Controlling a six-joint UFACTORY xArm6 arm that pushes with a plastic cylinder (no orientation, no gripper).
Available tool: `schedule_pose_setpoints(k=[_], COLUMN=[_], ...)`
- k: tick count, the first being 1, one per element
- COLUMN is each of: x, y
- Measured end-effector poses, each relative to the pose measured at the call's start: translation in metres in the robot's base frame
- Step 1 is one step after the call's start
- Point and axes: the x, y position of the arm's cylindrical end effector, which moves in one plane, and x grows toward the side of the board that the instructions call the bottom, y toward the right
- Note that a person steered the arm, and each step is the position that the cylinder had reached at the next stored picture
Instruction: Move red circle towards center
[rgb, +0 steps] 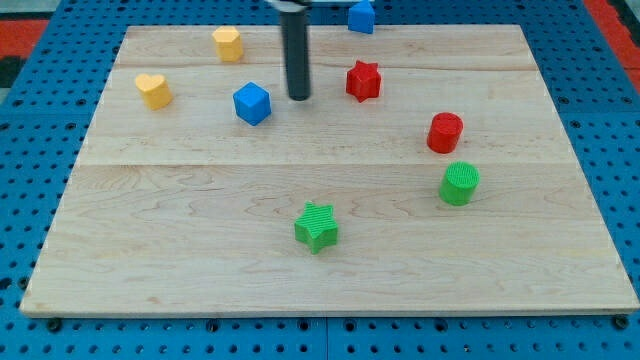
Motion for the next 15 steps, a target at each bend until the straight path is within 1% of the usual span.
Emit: schedule_pose_setpoints(k=[1,2,3,4,5,6,7,8,10,11,12,13,14,15], x=[-0.002,-0.022,-0.005,0.074,0.083,0.091,0.102,0.085,0.080,0.061,0.052,0.032,0.032,0.032], y=[0.047,0.080,0.099,0.102,0.109,0.130,0.167,0.190,0.245,0.226,0.244,0.259,0.210,0.185])
